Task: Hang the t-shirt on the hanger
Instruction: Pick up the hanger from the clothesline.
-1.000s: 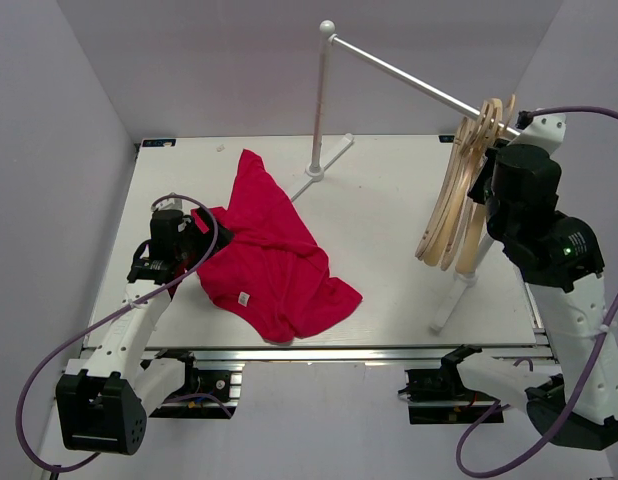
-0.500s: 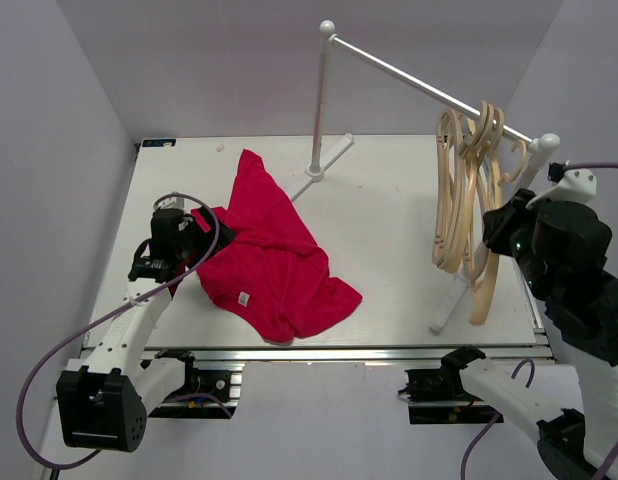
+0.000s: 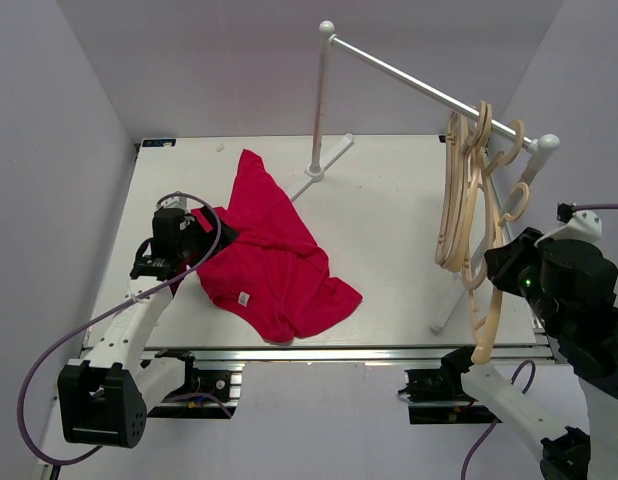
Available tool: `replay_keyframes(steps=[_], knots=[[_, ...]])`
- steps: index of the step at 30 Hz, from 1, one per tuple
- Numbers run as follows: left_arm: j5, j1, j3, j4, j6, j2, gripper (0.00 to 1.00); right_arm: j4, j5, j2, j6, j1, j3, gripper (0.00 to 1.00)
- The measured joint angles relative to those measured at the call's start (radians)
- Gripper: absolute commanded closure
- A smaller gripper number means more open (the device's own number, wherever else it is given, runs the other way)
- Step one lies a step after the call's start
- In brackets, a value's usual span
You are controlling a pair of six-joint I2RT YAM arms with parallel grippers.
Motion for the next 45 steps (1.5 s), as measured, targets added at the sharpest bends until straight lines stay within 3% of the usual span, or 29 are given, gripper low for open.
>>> replay_keyframes(steps=[5,18,27,35,45], knots=[[0.011,0.0,0.0,0.01,0.001,0.026,0.02,-0.029,-0.003,-0.01,-0.026,0.0,0.033,1.0],[0.017,0.0,0.0,0.011,0.004,0.04,0.02,0.003,0.069,0.239,-0.103,0.0,0.321,1.0],[0.018,0.0,0.0,0.011,0.005,0.064,0.02,-0.073,0.076,0.077,-0.029,0.0,0.166,1.0],[0.019,0.0,0.0,0.011,0.008,0.065,0.02,-0.106,-0.015,-0.004,-0.028,0.0,0.135,1.0],[0.03,0.0,0.0,0.011,0.011,0.065,0.02,-0.117,-0.007,0.011,-0.092,0.0,0.386,1.0]])
